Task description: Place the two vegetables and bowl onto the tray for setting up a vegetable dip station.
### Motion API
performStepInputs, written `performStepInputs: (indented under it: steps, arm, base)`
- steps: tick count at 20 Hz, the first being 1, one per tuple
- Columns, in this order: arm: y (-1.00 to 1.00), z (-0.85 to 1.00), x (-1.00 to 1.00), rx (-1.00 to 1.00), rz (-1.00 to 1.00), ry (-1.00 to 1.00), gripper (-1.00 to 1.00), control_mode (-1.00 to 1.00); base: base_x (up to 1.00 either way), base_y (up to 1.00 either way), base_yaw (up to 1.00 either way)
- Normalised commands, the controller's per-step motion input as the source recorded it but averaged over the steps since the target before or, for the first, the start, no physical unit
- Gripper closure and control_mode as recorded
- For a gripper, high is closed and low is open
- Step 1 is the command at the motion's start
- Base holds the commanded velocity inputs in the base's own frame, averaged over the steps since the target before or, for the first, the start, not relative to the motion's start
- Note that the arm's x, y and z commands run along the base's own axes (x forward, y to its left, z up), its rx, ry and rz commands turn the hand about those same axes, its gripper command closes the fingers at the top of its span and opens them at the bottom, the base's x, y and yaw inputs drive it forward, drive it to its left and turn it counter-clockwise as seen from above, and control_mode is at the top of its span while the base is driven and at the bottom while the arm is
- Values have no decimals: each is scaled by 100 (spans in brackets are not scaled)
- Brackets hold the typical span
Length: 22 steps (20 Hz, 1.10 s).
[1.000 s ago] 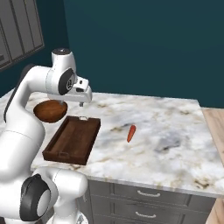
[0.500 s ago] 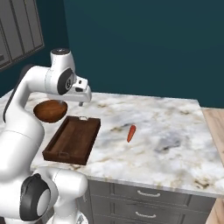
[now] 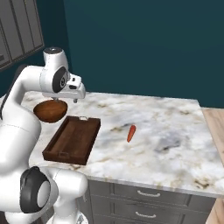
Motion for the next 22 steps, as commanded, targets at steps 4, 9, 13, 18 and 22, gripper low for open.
performStepInputs:
  steps: [4,9,13,18,22]
  arm:
    - [33,0,33,0,5,0,-100,-100]
    - [29,-4,39,6,6,0,-100,-100]
    - [30,-10,43,5,7,5,-100,-100]
    - [29,-18,42,3,8,7,-100,-100]
    - [24,-19,48,0,8,14,-100,-100]
  base:
    - [0,0,0]
    - [0,0,0]
    - [0,0,0]
    - [0,0,0]
    - [0,0,0]
